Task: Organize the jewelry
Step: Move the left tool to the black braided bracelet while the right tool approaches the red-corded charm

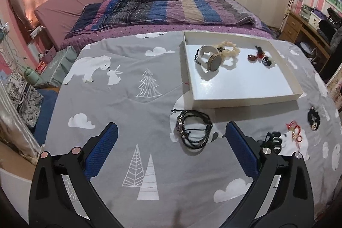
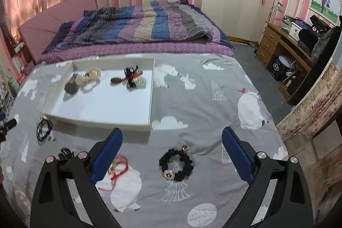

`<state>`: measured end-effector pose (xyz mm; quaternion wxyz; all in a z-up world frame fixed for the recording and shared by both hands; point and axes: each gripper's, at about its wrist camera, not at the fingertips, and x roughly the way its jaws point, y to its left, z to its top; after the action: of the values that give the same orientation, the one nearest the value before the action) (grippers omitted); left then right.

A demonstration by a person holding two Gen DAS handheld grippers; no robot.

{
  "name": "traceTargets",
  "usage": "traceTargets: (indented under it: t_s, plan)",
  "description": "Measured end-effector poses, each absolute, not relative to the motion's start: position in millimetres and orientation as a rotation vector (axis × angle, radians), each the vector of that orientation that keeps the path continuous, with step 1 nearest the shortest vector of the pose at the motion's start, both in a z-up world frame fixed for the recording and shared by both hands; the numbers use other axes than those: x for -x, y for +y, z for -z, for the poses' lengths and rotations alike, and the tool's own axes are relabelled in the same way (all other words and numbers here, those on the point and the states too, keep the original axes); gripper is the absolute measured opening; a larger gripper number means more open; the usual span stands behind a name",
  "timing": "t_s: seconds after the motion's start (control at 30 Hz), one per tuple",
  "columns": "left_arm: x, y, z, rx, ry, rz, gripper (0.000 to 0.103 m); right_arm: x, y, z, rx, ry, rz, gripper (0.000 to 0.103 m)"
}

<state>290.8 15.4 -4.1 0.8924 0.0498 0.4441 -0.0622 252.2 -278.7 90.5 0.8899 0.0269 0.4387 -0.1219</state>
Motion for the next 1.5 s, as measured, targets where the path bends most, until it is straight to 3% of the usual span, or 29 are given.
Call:
traceTargets:
  t_s: [0.7,1.13,1.23,1.37,1.5]
  plan:
    - [-318.4,10.6,64.0,-0.119,1.136,0.167,0.100,-288.3,-227.6,-6.8,-0.115,1.246,0.108,0.094]
    - [-342.0,5.0,86.8,-0.070,1.227,0.211,0.098,-307.0,-222.2,23.1,-0.209,1.322,0.073,0.093]
    - [-347.8,-1.0,87.6,-0.079,1.225,0.219,0.092,-309.4,-222.5,25.8,-0.221,1.327,0.067,0.092]
    - [-356.5,-7.0,94.5,-0.078,1.252,0.230,0.075,-312.8,-221.4,34.1,-0.249,1.356,0.039,0.072]
    - [-362.1,-9.1,101.3,-0.088,1.254,0.213,0.067,-315.7,-219.8,40.5,-0.267,1.368,0.034,0.071]
